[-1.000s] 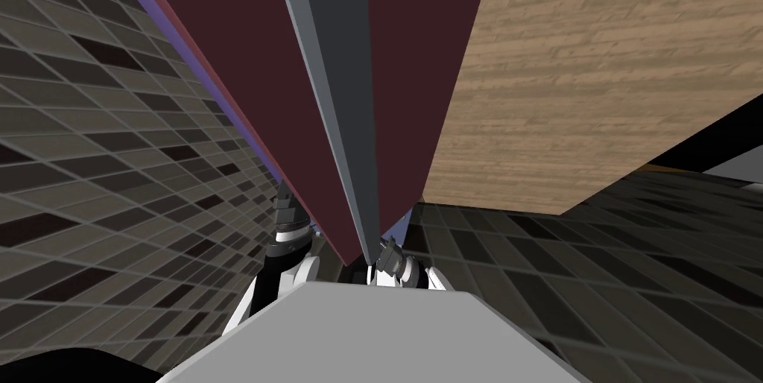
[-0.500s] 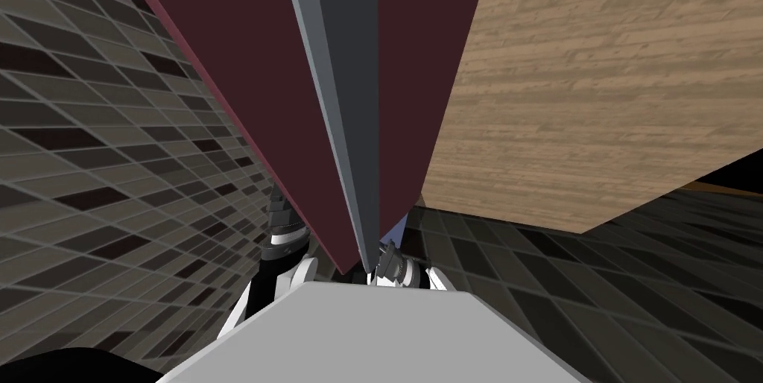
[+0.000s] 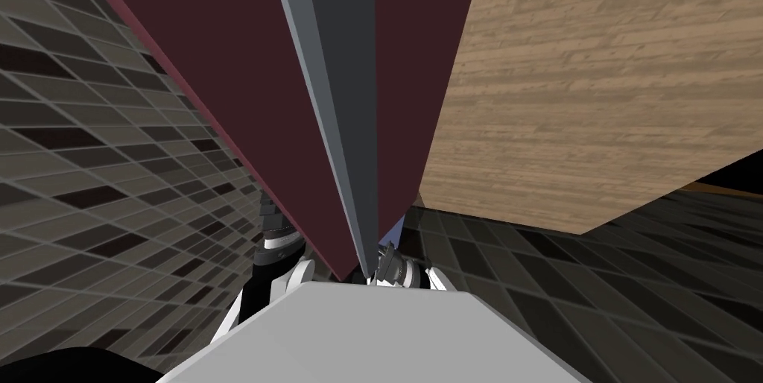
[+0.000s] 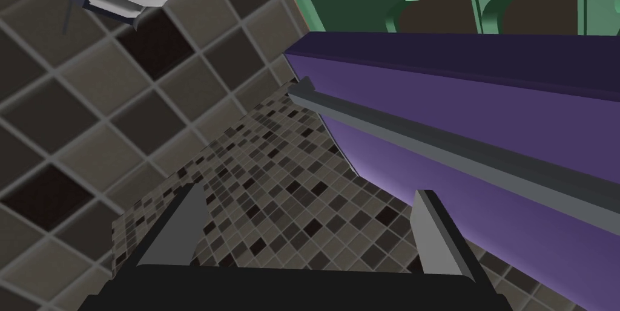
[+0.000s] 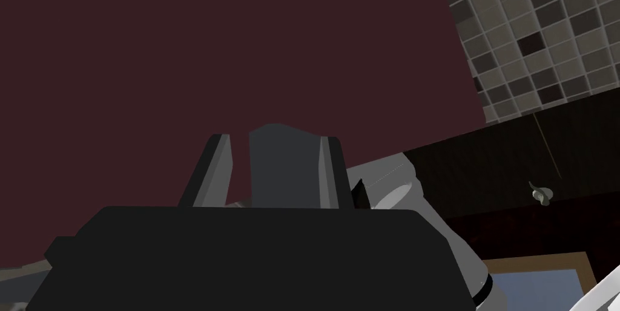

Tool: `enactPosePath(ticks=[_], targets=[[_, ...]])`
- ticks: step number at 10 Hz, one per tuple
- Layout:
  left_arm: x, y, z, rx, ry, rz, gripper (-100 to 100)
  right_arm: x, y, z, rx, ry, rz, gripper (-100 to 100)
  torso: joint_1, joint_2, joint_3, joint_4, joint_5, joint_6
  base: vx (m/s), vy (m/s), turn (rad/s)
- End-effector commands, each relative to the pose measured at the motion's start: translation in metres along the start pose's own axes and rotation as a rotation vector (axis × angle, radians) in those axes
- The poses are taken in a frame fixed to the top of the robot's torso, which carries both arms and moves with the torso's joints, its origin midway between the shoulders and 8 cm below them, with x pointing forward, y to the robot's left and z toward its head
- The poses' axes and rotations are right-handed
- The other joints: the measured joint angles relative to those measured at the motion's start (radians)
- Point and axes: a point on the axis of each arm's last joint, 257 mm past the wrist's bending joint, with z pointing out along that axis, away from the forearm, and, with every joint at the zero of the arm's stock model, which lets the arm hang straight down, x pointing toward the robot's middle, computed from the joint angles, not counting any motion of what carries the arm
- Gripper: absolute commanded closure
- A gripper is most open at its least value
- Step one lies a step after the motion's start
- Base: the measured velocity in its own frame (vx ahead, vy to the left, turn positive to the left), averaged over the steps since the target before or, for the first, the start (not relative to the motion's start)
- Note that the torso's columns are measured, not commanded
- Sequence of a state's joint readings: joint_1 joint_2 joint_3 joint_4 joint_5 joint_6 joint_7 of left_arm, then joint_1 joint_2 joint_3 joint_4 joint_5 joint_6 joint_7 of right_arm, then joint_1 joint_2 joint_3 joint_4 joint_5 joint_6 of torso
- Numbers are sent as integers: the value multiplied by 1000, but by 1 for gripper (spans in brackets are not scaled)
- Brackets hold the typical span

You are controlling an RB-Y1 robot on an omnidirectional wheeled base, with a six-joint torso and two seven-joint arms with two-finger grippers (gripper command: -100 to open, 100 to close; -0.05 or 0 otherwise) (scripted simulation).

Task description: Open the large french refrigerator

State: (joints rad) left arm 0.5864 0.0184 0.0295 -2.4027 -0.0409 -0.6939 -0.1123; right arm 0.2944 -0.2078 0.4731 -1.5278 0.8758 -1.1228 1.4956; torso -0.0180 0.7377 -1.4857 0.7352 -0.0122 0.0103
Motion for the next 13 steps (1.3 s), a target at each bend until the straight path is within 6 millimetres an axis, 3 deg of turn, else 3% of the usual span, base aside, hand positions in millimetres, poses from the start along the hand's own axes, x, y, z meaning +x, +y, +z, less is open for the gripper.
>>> enactPosePath(ticks=[1,13], targets=[[-2,-1,-1,2,-3,1,0,-25,13,3,-27,-72,13,100,1,1,2,0,1,-2,6,-47,89],[-22,-19,-6,47,-38,5,0,-39,23,0,-64,-119,29,100,1,8,7,2,4,0,-1,-45,28]])
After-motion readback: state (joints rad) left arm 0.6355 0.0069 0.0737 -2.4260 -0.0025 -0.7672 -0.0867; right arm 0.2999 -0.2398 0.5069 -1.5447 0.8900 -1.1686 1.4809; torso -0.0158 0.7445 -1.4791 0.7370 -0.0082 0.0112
